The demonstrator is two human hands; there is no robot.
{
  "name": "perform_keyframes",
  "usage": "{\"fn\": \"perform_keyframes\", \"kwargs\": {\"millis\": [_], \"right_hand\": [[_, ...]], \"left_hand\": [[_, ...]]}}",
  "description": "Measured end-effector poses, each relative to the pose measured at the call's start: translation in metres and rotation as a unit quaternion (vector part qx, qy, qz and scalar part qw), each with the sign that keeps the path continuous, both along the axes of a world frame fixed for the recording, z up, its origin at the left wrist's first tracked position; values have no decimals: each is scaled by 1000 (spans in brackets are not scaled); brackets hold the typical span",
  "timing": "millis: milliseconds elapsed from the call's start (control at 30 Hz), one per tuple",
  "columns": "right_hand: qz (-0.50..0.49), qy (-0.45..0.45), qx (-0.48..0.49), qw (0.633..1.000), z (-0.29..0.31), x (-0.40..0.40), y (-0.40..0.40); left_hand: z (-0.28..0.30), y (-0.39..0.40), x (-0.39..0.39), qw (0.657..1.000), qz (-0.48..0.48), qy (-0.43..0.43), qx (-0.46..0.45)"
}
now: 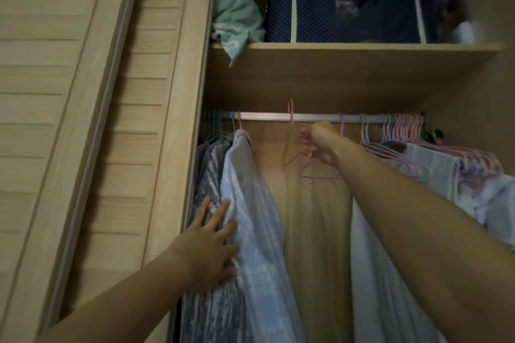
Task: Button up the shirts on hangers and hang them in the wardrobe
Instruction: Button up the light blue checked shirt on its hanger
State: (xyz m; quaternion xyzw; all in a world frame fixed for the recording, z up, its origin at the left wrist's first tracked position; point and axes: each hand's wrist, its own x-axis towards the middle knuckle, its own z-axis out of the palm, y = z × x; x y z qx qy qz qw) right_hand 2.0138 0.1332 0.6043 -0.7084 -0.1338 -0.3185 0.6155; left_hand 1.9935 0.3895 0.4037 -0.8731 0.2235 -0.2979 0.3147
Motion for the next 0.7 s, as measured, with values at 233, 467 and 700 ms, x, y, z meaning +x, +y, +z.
{"fn": "perform_keyframes", "kwargs": {"millis": [233, 467, 700], "right_hand": [[20, -1, 29, 999, -34, -12, -36], [-1, -35, 93, 995, -8, -24, -42], [36, -81, 110, 990, -36, -20, -39]], "left_hand": [[-49, -12, -8, 970, 18, 220, 100], [-90, -4, 6, 985, -5, 52, 162], [-129, -10, 49, 994, -20, -99, 30]]}}
